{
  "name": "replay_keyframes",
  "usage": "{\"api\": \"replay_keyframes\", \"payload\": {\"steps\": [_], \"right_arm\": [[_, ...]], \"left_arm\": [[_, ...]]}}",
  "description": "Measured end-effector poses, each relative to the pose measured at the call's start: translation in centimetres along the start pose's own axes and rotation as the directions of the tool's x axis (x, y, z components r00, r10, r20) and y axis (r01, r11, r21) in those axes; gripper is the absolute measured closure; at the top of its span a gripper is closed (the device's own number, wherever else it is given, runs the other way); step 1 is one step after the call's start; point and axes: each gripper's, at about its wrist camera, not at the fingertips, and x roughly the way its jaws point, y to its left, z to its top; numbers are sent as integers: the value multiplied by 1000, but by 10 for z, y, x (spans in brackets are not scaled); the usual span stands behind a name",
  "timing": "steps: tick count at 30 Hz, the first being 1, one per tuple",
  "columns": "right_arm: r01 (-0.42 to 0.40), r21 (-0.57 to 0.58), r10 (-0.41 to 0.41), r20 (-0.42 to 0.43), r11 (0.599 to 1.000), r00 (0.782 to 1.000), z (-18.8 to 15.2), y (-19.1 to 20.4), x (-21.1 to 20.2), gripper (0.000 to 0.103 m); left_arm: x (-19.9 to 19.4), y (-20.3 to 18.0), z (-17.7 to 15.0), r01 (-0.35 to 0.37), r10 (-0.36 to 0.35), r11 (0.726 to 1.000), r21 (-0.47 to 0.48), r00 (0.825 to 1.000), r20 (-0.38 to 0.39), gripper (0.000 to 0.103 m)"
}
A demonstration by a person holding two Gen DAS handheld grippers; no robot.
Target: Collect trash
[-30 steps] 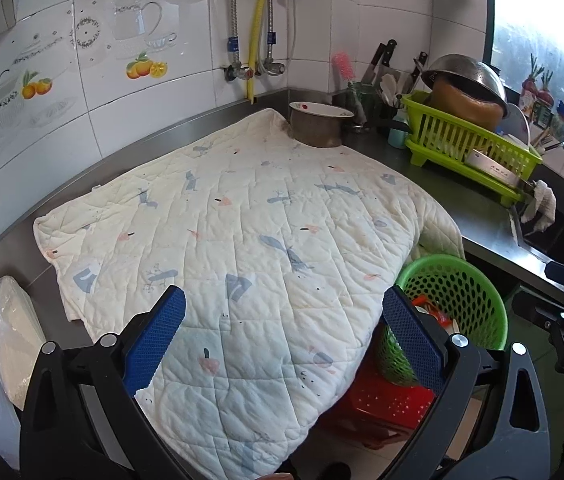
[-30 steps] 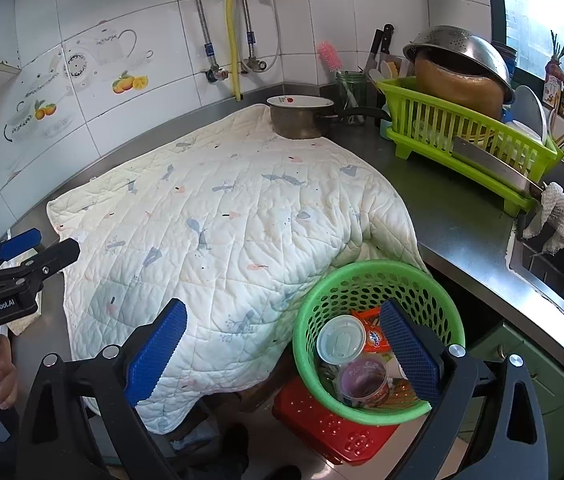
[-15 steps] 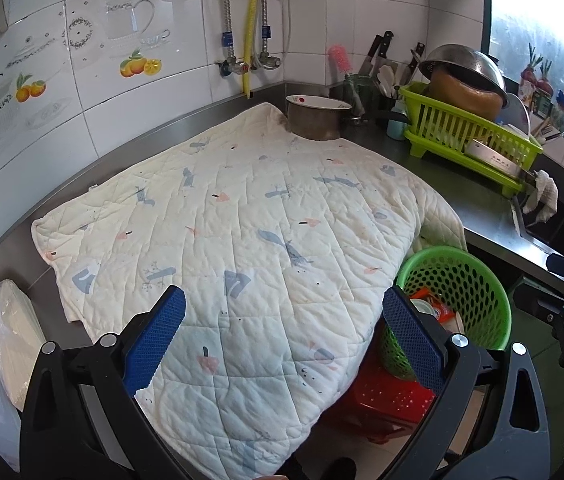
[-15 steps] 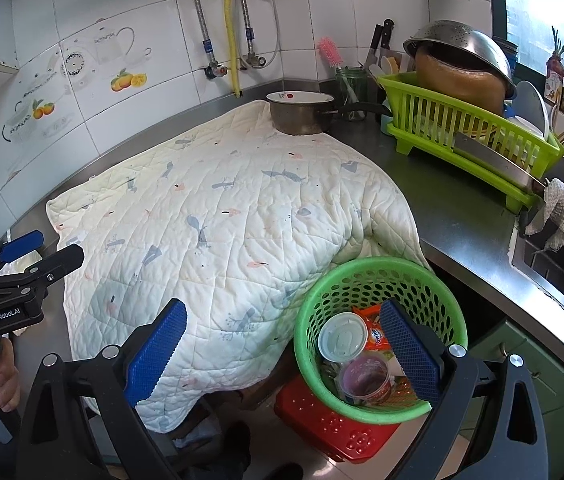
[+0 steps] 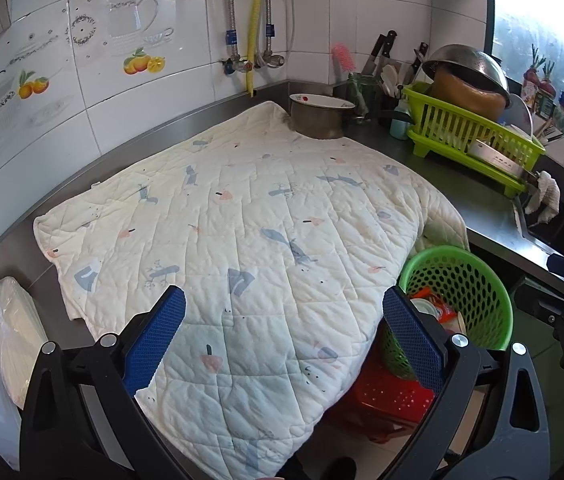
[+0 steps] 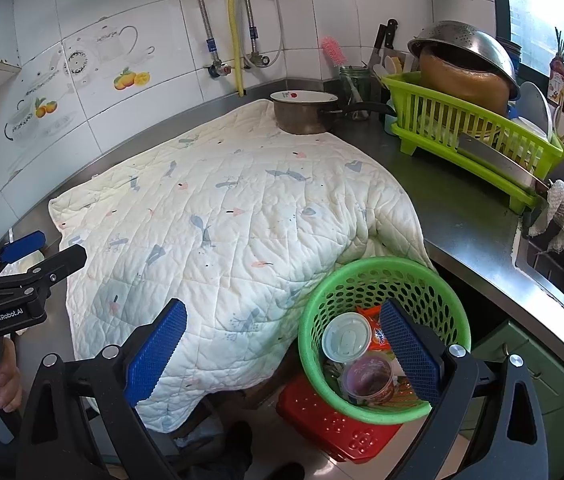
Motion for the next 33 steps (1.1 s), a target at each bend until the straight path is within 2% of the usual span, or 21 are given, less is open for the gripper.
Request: {"api": "replay_keyframes", "payload": {"steps": [33], "right_arm": [[-8,-1,8,2,1000,1000,2,2,2,9]], "left_arm": [[-1,-3,2,-10,10,1000,-3,1000,6,5]]}}
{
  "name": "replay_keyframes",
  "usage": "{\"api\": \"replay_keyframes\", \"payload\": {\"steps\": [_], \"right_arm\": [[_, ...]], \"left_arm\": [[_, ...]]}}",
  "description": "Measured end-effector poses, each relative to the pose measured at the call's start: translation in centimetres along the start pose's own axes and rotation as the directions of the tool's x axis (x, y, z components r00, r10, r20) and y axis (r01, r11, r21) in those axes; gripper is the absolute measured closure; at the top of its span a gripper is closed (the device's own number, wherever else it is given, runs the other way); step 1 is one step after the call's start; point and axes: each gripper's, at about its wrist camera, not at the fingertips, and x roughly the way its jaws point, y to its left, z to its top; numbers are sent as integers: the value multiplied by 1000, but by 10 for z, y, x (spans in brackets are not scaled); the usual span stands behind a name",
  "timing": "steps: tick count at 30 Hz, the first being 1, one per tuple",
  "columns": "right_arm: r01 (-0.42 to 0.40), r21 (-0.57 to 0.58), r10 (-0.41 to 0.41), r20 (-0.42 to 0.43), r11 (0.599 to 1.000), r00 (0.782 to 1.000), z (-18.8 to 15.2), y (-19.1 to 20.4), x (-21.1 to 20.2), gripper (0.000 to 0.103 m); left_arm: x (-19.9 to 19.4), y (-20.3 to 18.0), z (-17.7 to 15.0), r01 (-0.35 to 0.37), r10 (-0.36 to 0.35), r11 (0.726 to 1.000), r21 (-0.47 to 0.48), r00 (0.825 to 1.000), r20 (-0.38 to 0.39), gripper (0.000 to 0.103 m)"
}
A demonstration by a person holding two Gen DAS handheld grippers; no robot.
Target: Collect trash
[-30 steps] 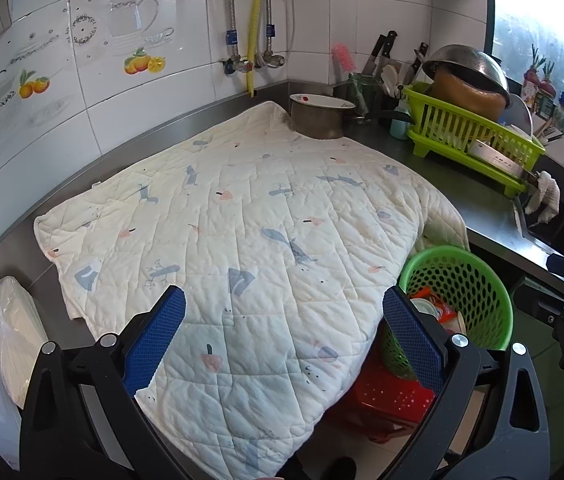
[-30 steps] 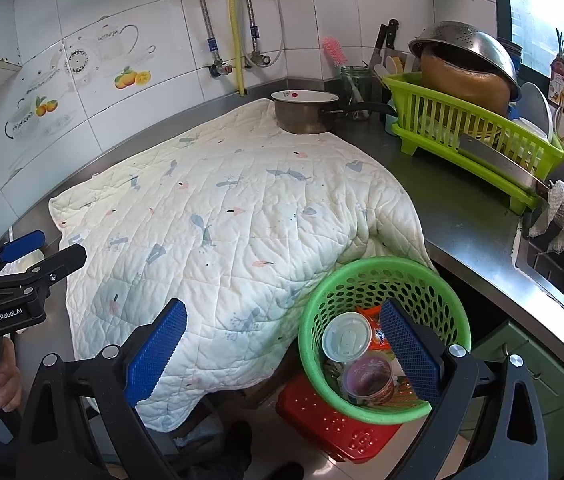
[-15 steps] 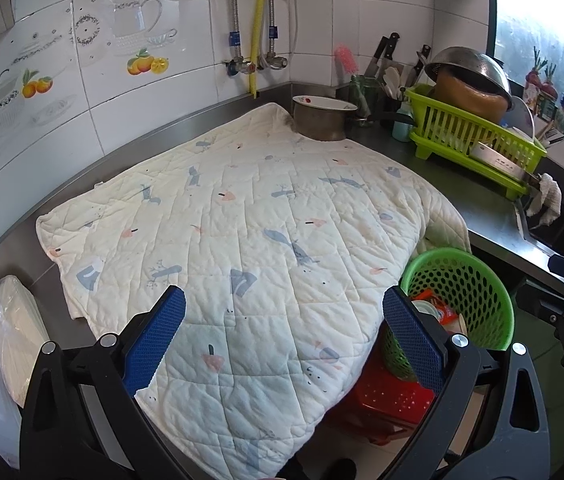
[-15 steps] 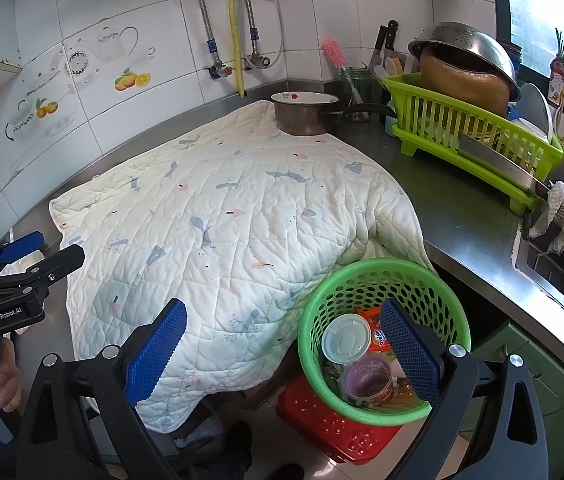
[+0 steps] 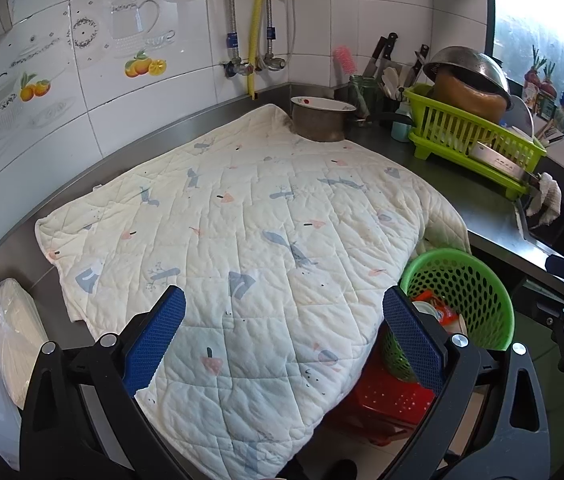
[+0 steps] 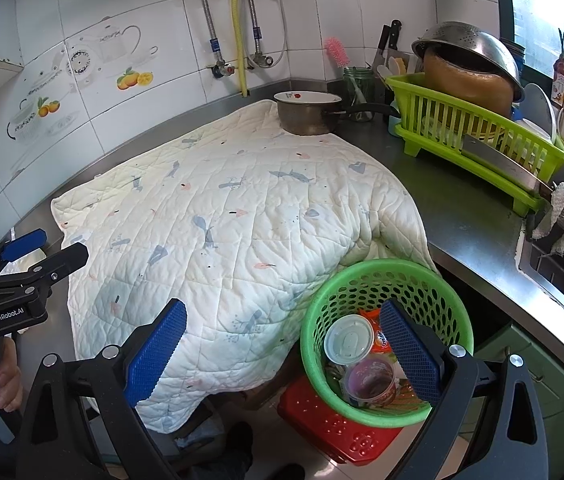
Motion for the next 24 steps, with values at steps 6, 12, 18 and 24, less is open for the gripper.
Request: {"api": "replay_keyframes", "payload": {"steps": [6,12,18,24], "right_arm": [[-3,0,3,-4,1000,1000,0,-1,2,9],[0,0,0,-4,1000,1000,0,-2,2,9],[4,3,-4,2,1000,1000,-2,-4,-1,9],[7,-1,-7,1,1000,1000,-5,-3,-4,9]], "left_arm": [[1,-1,0,1,-1,1000,1,1000,-1,5],[2,-3,2,5,-5,1000,6,1000,-1,5],[3,-4,2,9,-9,1000,11,1000,3,5],[1,-3,1,12,-12,1000,17,1000,5,5]]}}
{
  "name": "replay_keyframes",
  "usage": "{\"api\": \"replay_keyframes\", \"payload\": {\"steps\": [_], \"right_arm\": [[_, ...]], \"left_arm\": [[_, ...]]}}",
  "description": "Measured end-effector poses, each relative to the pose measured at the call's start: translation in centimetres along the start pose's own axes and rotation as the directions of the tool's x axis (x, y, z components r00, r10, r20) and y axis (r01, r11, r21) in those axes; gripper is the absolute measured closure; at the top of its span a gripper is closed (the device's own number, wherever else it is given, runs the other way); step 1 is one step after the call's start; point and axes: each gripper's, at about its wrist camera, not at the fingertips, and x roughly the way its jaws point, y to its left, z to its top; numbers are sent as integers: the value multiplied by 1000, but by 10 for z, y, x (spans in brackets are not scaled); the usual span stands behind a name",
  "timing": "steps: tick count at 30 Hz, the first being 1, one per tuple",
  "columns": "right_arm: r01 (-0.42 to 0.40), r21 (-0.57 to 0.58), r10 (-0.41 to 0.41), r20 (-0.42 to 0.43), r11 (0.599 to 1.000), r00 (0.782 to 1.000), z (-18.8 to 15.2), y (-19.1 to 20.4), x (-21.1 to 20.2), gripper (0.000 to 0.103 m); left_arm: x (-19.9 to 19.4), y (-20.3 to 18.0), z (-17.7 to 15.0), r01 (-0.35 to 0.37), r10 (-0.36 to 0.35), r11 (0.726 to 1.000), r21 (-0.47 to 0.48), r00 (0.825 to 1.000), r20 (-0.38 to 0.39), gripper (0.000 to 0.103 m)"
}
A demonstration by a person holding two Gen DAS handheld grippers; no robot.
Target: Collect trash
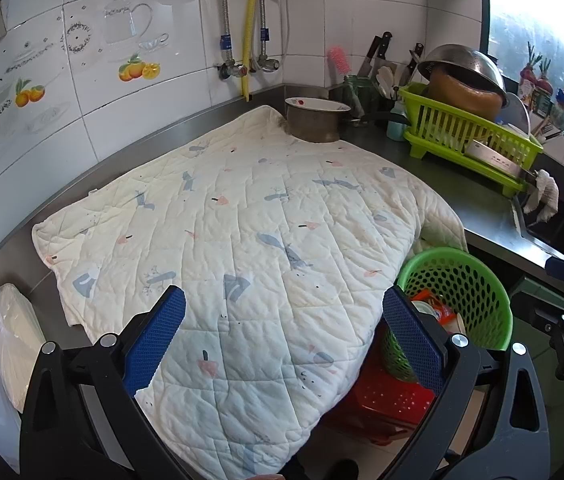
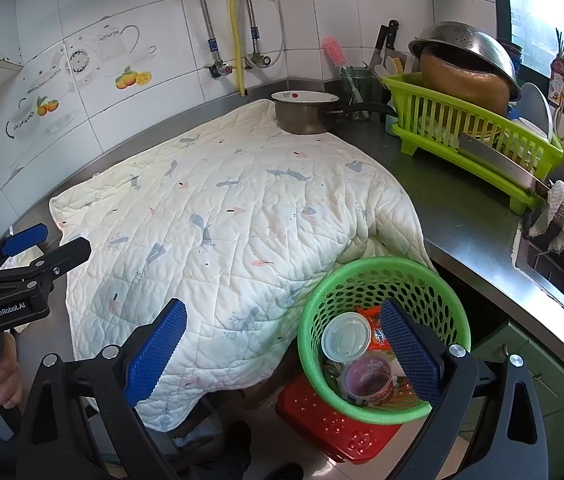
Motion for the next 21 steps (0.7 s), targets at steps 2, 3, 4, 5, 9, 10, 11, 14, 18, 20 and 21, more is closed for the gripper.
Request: {"api": "replay_keyframes", "payload": {"steps": [2,3,4,5,9,10,11,14,18,20,21], "right_arm": [[3,-4,-3,-1,1000,1000,-1,0,-1,9],[5,-6,-5,0,1000,1000,-2,1,-2,9],[7,-7,-7,0,1000,1000,-2,1,-2,9],[13,-10,-13,3,1000,1000,-3,1,-3,9],[19,-11,-19,7,1000,1000,-4,0,-6,9],[19,-11,-19,7,1000,1000,-4,-1,-6,9],[19,-9,-19,7,1000,1000,-5,-1,-7,9],[15,-8,-15,9,1000,1000,-5,-2,-7,9],[14,-9,-14,11,1000,1000,-5,-1,-8,9],[14,-9,-14,8,1000,1000,-5,0,-7,9],[14,-9,-14,8,1000,1000,-5,0,-6,9]], "left_arm": [[-1,0,0,1,-1,1000,1,1000,1,5],[-1,-1,0,2,-2,1000,1,1000,2,5],[-2,-1,0,2,-2,1000,3,1000,3,5],[-2,-2,0,3,-3,1000,4,1000,4,5],[-3,-2,0,6,-6,1000,4,1000,7,5],[-3,-2,0,6,-6,1000,3,1000,6,5],[-3,-2,0,7,-7,1000,5,1000,6,5],[-3,-3,0,12,-12,1000,7,1000,6,5],[-2,-3,0,1,-1,1000,7,1000,6,5],[-2,-4,0,-5,5,1000,9,1000,5,5],[-2,-3,0,-7,7,1000,8,1000,3,5]]}}
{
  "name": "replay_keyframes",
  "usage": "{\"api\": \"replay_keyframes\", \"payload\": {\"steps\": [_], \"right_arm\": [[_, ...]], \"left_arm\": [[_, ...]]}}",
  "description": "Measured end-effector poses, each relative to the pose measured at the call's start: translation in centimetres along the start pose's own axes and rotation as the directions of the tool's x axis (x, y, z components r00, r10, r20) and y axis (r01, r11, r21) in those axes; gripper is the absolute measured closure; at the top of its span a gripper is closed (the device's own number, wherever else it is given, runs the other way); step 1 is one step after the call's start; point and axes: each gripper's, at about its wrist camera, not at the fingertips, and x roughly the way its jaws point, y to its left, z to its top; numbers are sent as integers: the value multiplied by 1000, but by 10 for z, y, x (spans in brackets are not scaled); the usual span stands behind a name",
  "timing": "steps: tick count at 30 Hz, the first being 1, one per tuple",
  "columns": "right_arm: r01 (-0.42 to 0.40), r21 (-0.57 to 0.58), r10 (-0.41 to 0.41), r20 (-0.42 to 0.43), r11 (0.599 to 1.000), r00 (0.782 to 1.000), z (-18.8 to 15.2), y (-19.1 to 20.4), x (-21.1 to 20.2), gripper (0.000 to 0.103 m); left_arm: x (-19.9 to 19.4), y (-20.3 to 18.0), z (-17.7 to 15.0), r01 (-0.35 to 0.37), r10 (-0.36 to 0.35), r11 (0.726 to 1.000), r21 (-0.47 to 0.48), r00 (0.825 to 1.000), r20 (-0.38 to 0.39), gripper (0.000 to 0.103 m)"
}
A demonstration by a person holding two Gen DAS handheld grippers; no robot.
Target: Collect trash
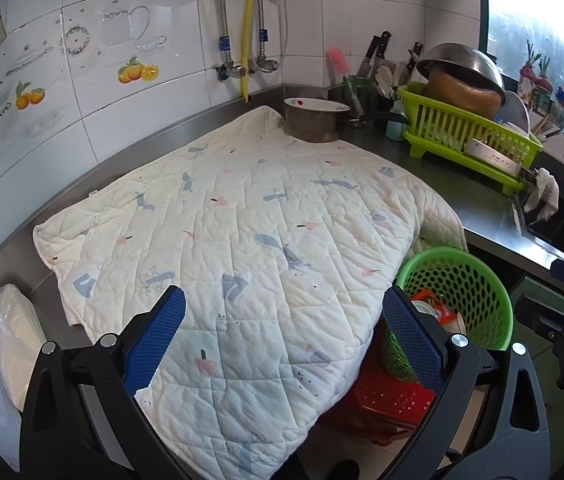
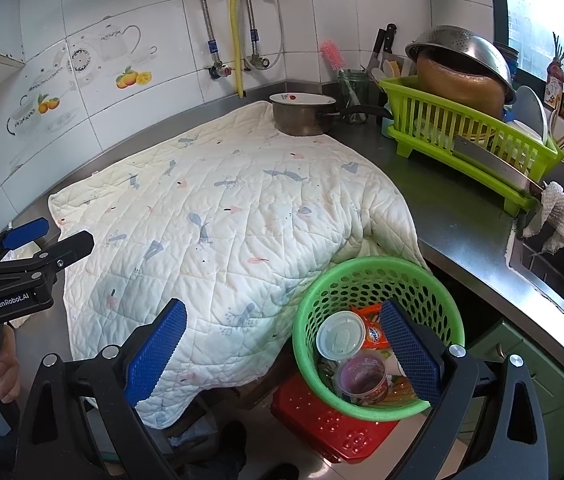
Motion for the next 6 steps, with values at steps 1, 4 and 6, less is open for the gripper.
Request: {"api": "replay_keyframes", "payload": {"steps": [1,4,6], "right_arm": [[-1,1,1,1,1000,1000,0,0,0,9],[-1,0,1,1,1000,1000,0,1,1,9],[-4,1,4,2,1000,1000,0,1,1,9]], "left_arm": [[0,0,0,3,-3,1000,0,1000,-1,5],[1,-1,-1,4,-4,1000,7,1000,-3,5],[1,-1,-1,6,-6,1000,6,1000,-3,5]]}}
